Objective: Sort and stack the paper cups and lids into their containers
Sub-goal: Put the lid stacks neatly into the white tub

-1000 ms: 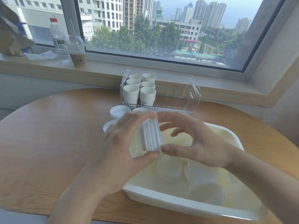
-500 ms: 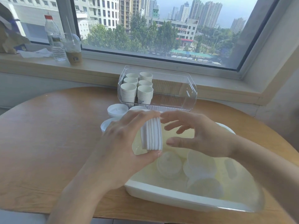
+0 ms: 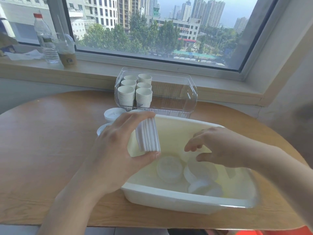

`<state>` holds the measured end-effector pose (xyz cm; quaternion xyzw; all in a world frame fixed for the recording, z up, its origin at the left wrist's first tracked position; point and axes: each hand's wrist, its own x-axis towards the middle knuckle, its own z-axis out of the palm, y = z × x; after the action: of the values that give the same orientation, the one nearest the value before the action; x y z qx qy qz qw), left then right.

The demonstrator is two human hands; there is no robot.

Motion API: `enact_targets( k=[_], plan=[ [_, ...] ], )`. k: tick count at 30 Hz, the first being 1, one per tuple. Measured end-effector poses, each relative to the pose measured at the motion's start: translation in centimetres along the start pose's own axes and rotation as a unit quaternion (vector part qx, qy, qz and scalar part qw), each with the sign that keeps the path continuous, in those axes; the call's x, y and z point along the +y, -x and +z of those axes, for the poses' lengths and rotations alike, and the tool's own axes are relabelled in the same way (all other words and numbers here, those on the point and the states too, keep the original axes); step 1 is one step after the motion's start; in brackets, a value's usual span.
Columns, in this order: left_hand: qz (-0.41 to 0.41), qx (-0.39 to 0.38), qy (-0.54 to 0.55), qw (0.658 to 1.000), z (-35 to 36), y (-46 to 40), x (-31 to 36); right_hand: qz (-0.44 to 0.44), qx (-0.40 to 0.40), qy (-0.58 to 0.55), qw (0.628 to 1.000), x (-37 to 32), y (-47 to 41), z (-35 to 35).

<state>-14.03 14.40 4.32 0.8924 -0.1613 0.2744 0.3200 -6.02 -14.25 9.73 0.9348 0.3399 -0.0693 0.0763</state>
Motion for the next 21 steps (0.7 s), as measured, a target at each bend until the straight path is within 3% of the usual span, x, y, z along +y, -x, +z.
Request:
enact_targets(
  k=[4, 9, 16, 21],
  plan=[
    [-0.019, -0.002, 0.004, 1.000, -0.3, -0.3, 0.3, 0.006, -0.010, 0.031, 0.999, -0.2, -0.4, 1.0],
    [-0.030, 0.006, -0.001, 1.000, -0.6, -0.5, 1.1, 0.026, 0.075, 0.028, 0.996, -0.2, -0.6, 1.7],
    [-0.053, 0.011, -0.007, 0.999, -1.4, -1.0, 2.5, 0.046, -0.022, 0.114, 0.992, -0.2, -1.4, 2.4],
    [-0.062, 0.004, 0.019, 0.998, -1.5, -1.4, 3.5, 0.042, 0.015, 0.077, 0.996, -0.6, -1.1, 1.8]
  ],
)
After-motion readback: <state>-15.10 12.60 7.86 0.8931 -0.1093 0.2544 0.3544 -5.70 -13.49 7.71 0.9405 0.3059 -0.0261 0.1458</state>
